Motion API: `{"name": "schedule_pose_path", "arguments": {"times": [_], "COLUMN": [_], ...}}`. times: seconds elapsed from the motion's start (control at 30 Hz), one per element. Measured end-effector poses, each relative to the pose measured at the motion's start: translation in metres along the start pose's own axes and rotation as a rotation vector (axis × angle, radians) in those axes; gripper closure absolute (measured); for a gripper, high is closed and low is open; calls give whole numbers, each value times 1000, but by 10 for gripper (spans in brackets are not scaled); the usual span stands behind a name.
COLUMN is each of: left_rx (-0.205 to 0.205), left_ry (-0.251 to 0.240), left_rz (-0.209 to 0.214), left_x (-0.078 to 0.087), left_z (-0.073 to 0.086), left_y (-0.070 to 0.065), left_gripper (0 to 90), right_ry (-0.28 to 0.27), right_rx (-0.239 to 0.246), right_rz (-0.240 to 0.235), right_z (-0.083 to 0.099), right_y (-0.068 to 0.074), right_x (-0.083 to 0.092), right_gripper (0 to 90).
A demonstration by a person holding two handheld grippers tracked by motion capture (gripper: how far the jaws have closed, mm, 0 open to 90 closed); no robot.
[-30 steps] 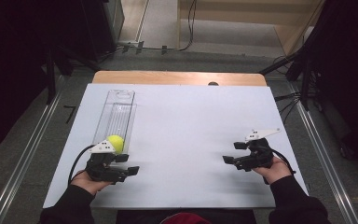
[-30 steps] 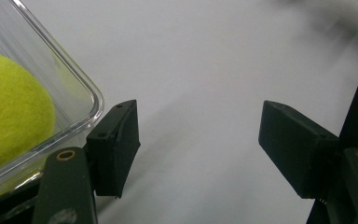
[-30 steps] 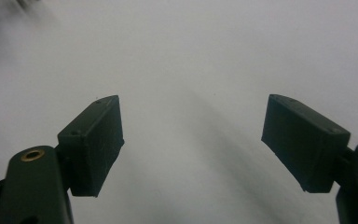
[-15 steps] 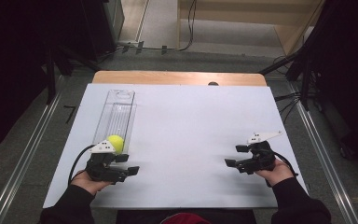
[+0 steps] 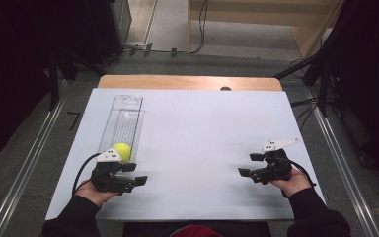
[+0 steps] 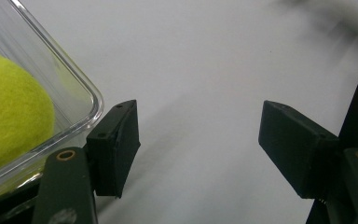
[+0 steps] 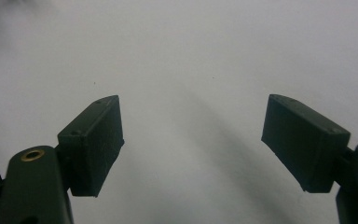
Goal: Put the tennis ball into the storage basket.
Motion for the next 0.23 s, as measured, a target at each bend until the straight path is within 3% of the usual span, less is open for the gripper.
{"name": "schedule_pose_path", "arguments": {"times": [0.23], "left_rx": [0], "left_ry": [0], "left_rz": [0], "left_x": [0], "left_z": [0], "left_y": [0], "left_gripper": [296], "right_ry": [1], "right_rx": [0], "right_rz": [-1], "right_z": [0], "right_y": [0], "right_x": [0], "right_gripper": [184]}}
Point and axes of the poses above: each handheld gripper's, and its own axes: x roughly backward along the jaws, z roughly out of its underside, y roughly to its left, the point moved 9 cm from there along -x, roughly forward along the jaws, and after that the axes turned 13 degrees about -y, right-handed, at the moved point
